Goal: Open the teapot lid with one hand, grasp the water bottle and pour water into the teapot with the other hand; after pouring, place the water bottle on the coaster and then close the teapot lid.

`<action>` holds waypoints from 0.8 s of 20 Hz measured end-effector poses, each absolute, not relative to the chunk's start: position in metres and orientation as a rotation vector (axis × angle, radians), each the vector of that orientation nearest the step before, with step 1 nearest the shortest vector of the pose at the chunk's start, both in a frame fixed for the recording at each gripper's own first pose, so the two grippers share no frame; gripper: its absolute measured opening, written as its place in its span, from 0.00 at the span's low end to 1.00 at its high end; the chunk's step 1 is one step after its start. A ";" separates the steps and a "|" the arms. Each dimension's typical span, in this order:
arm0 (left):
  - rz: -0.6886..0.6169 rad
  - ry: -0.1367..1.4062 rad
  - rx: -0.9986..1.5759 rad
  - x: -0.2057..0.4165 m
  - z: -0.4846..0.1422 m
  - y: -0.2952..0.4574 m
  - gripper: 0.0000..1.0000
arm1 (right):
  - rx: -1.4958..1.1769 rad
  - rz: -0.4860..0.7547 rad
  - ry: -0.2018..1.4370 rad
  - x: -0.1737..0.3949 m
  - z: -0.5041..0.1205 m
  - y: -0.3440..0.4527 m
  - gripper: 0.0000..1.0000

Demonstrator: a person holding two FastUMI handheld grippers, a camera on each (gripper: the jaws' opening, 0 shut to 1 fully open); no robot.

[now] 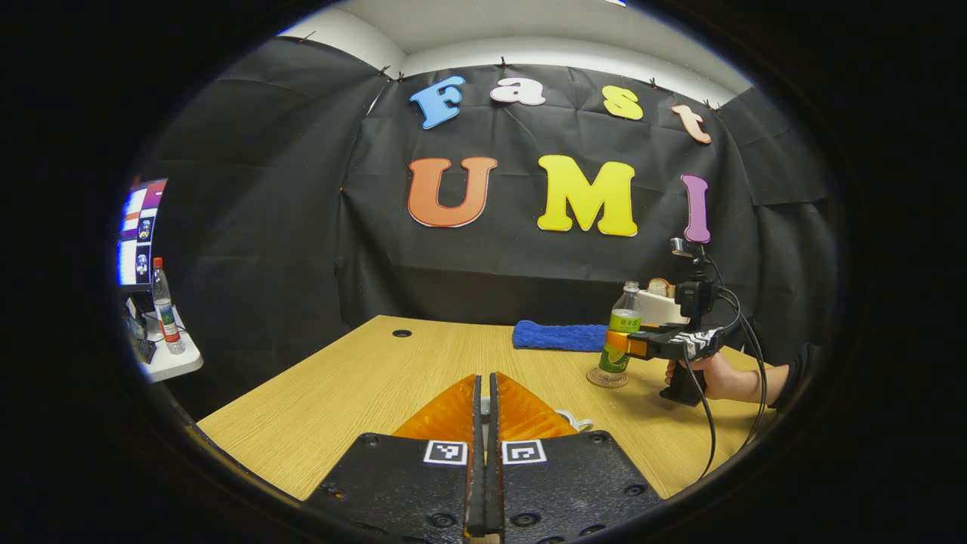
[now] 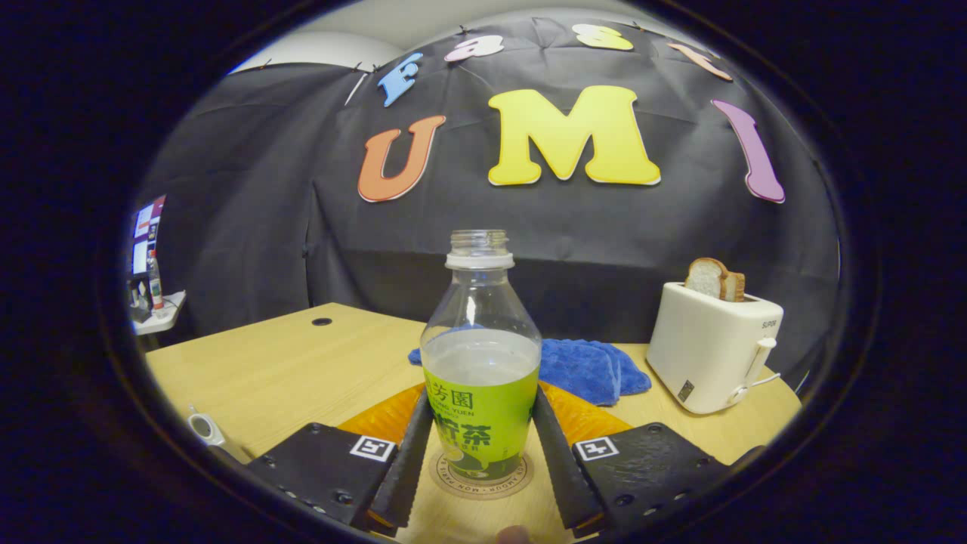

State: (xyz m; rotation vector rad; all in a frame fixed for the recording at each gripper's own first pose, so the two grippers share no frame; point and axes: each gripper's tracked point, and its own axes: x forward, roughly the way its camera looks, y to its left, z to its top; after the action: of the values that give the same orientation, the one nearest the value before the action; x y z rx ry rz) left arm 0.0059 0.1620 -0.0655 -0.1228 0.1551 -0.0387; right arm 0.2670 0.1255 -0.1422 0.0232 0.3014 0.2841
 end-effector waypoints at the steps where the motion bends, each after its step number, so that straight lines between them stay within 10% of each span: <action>1: -0.038 0.158 -0.123 0.005 -0.066 0.162 0.02 | 0.026 0.284 0.307 0.268 -0.144 0.126 0.71; 5: -0.028 0.161 -0.125 0.006 -0.066 0.162 0.03 | 0.034 0.261 0.315 0.266 -0.146 0.122 0.76; 8: -0.031 0.154 -0.121 0.006 -0.065 0.161 0.03 | 0.068 0.262 0.310 0.253 -0.137 0.118 0.97; 16: -0.040 0.132 -0.047 0.020 -0.065 0.129 0.03 | 0.126 0.254 0.223 0.115 -0.091 0.054 0.96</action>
State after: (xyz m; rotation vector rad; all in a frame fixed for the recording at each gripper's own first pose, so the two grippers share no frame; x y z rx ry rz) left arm 0.0197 0.1290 -0.0650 -0.0465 0.1316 -0.0404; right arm 0.1151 0.0539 -0.0914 0.1257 0.2231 0.2539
